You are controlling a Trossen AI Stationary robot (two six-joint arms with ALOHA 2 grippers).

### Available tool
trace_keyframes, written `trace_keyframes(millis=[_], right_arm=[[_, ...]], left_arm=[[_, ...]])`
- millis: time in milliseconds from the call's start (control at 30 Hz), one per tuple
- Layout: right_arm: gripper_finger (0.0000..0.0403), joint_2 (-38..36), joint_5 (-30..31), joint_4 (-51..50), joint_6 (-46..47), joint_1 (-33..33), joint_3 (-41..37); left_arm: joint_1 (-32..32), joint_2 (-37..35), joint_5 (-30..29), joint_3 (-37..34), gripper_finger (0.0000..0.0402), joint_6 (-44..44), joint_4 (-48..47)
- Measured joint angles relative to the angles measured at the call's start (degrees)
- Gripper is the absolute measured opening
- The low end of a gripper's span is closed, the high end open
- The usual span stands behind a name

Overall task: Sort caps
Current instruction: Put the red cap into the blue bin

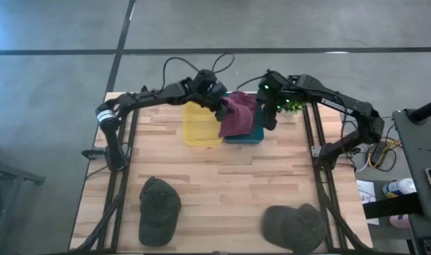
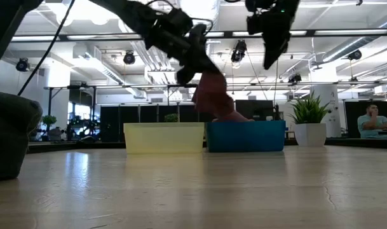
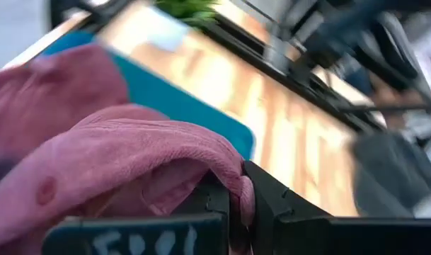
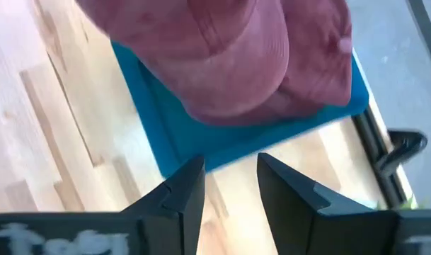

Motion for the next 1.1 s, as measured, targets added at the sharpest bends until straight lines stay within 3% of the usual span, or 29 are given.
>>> trace_keyframes(millis=[133, 300, 400, 600, 700, 800, 1100], right_arm=[[0.0113, -5.4, 1.5, 0.5, 1.6, 0.0, -5.7], [0.0102, -12.0, 2.7, 4.2, 5.4, -0.4, -11.8], [0.0095, -14.7, 2.7, 5.8, 7.7, -0.4, -14.0], [0.0079, -15.0, -0.8, 6.7, 14.0, -0.7, -17.6], [0.0071, -14.1, -6.0, 11.1, 20.6, -1.5, -21.9], [0.007, -13.4, -6.7, 16.6, 27.7, -2.6, -28.0], [0.0134, -12.6, -9.3, 33.1, 38.0, -3.9, -39.2]], left_arm=[[-0.2, 1.2, 4.5, 8.7, 0.0018, 14.2, -11.0], [-0.2, 3.0, 3.3, 16.1, 0.0018, 33.8, -21.6], [-0.5, 4.0, 2.9, 18.3, 0.0018, 40.6, -23.4], [-1.8, 5.1, 3.0, 21.8, 0.0018, 45.3, -25.3], [-2.1, 5.1, 2.7, 21.9, 0.0018, 46.6, -27.9], [-2.1, 5.1, 1.3, 21.8, 0.0018, 46.9, -30.6], [-2.2, 5.0, 0.8, 21.2, 0.0018, 47.0, -31.7]])
